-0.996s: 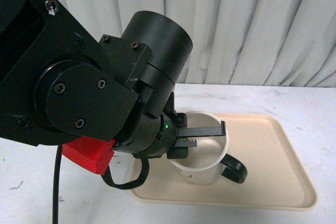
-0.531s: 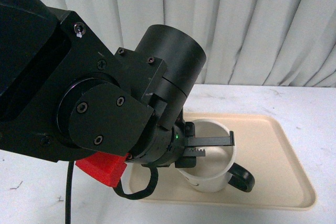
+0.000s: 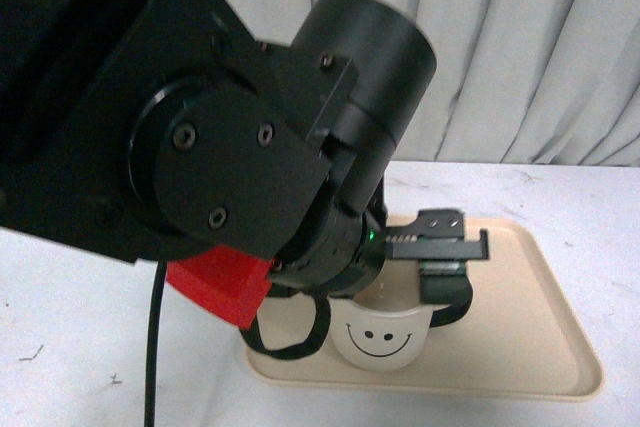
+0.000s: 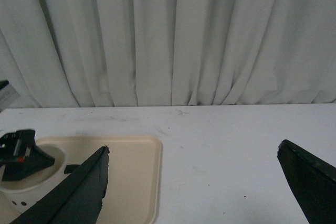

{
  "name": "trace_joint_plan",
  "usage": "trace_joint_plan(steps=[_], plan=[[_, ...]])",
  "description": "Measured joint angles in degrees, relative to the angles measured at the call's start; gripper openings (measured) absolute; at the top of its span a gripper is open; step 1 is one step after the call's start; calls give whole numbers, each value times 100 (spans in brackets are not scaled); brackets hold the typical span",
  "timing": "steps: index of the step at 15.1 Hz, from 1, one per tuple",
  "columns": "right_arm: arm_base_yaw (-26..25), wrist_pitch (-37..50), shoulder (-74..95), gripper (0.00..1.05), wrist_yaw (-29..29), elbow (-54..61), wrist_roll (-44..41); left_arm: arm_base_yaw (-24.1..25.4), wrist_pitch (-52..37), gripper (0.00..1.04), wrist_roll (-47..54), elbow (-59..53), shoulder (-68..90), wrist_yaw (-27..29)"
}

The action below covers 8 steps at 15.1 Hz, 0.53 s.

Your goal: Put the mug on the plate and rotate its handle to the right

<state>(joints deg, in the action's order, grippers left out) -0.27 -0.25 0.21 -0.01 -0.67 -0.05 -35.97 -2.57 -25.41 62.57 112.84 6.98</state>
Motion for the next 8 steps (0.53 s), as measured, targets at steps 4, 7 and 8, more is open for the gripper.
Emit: trace_joint_plan(steps=[4,7,8], plan=[[0,0,0,98,2,0,0,127,-155,98,487,-153,-1182,-208],[0,0,0,98,2,0,0,640,-1408,98,1121,-1368,-2656,-46],[0,-2,0,98,2,0,0,879,-2603,98,1707,-2076,-3274,181]])
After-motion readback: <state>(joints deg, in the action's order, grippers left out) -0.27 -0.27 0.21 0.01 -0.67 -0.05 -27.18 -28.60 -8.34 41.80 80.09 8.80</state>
